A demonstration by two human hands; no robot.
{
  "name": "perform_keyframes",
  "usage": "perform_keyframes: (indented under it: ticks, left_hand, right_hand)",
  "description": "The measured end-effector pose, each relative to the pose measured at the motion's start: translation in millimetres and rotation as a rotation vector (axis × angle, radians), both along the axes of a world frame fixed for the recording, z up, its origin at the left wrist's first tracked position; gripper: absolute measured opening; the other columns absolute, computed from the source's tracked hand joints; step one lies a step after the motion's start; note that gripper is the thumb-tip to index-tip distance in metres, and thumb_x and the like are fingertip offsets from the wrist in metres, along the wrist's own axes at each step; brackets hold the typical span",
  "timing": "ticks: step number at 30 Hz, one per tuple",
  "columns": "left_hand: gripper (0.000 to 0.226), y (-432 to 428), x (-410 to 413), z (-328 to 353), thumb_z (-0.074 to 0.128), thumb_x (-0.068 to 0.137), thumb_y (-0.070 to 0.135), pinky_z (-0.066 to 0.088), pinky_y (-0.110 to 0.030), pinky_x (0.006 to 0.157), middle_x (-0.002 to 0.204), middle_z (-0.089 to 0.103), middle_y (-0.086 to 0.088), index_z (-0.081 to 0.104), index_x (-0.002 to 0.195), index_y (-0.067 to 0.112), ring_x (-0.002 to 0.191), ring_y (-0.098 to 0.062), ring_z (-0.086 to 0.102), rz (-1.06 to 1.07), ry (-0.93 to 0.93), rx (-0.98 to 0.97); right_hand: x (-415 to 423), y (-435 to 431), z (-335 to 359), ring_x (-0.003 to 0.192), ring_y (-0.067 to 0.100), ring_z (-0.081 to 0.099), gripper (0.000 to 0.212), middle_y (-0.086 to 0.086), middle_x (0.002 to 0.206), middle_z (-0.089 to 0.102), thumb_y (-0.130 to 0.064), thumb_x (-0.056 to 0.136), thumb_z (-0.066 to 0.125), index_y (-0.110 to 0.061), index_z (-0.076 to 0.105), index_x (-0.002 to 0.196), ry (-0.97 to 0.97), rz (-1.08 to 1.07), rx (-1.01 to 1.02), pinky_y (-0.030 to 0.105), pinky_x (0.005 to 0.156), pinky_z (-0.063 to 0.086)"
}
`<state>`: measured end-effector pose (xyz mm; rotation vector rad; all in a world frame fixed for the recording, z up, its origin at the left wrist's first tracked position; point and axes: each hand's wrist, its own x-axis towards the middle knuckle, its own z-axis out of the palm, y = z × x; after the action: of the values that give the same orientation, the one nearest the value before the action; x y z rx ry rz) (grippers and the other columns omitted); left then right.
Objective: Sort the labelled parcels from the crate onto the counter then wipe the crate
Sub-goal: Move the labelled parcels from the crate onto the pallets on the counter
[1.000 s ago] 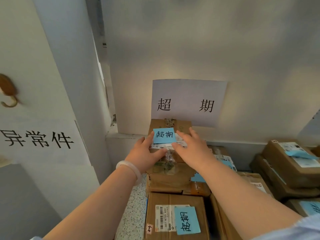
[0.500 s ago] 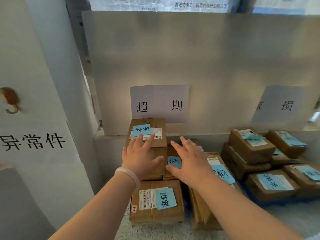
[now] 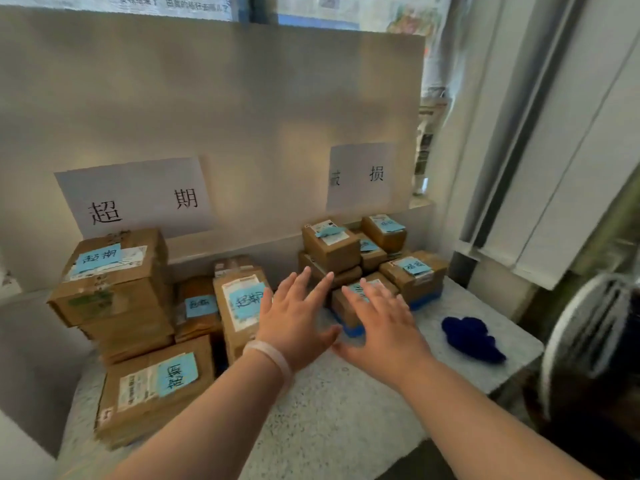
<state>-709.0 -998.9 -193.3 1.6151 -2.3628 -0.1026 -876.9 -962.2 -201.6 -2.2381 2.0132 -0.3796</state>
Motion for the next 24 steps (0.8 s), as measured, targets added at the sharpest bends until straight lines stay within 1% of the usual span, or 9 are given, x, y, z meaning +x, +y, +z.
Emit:
perform_keyframes:
  ticks: [3,7,11,14,17,24]
  left_hand:
    - [0.083,25,-89,-6,0.049,0.089,0.065,-0.002,-0.053,0.120,0.164,-0.005,0.011,-0.004,0.150,0.049,0.151,-0.019,-0.006,-0.171,-0.001,0.017]
    - [0.083,62,-201,-16,0.046,0.090,0.066,0.001,-0.055,0.121,0.164,-0.007,0.010,-0.006,0.151,0.048,0.151,-0.020,-0.008,-0.349,-0.043,0.013]
    - [0.082,102,-297,-28,0.047,0.090,0.064,-0.002,-0.052,0.121,0.164,-0.006,0.009,-0.003,0.152,0.047,0.151,-0.020,-0.007,-0.498,-0.070,0.044]
    - [0.083,129,-357,-41,0.050,0.089,0.064,0.000,-0.054,0.121,0.164,-0.006,0.010,-0.003,0.151,0.049,0.151,-0.019,-0.008,-0.592,-0.086,0.110]
    - [0.085,145,-406,-50,0.050,0.087,0.066,0.000,-0.054,0.120,0.164,-0.004,0.008,-0.004,0.150,0.050,0.151,-0.020,-0.007,-0.675,-0.104,0.116]
    - [0.082,150,-482,-70,0.048,0.090,0.063,0.002,-0.052,0.121,0.164,-0.002,0.007,-0.002,0.152,0.047,0.151,-0.020,-0.005,-0.798,-0.141,0.160]
  right_hand:
    - [-84,46,-6,0.150,0.018,-0.014,0.091,-0.006,0.164,-0.012,-0.070,0.086,0.050,-0.042,-0.003,0.154,0.022,-0.135,0.032,0.044,0.120,-0.005]
    - [-187,110,-18,0.151,0.019,-0.011,0.093,-0.004,0.165,-0.010,-0.071,0.085,0.050,-0.038,-0.002,0.155,0.029,-0.326,0.094,0.044,0.121,-0.005]
    - [-269,171,-32,0.151,0.019,-0.009,0.095,-0.002,0.165,-0.005,-0.072,0.083,0.051,-0.039,0.000,0.155,0.010,-0.477,0.113,0.046,0.122,-0.004]
    - [-316,211,-40,0.151,0.018,-0.011,0.094,-0.003,0.165,-0.006,-0.072,0.083,0.052,-0.040,0.001,0.155,-0.019,-0.569,0.128,0.046,0.122,-0.004]
    - [-352,240,-44,0.151,0.018,-0.011,0.092,-0.004,0.165,-0.006,-0.069,0.084,0.053,-0.040,0.002,0.155,-0.053,-0.660,0.143,0.045,0.121,-0.004]
    - [-411,258,-71,0.151,0.019,-0.006,0.090,-0.005,0.165,-0.003,-0.064,0.087,0.056,-0.040,0.002,0.155,-0.155,-0.839,0.186,0.044,0.122,0.003]
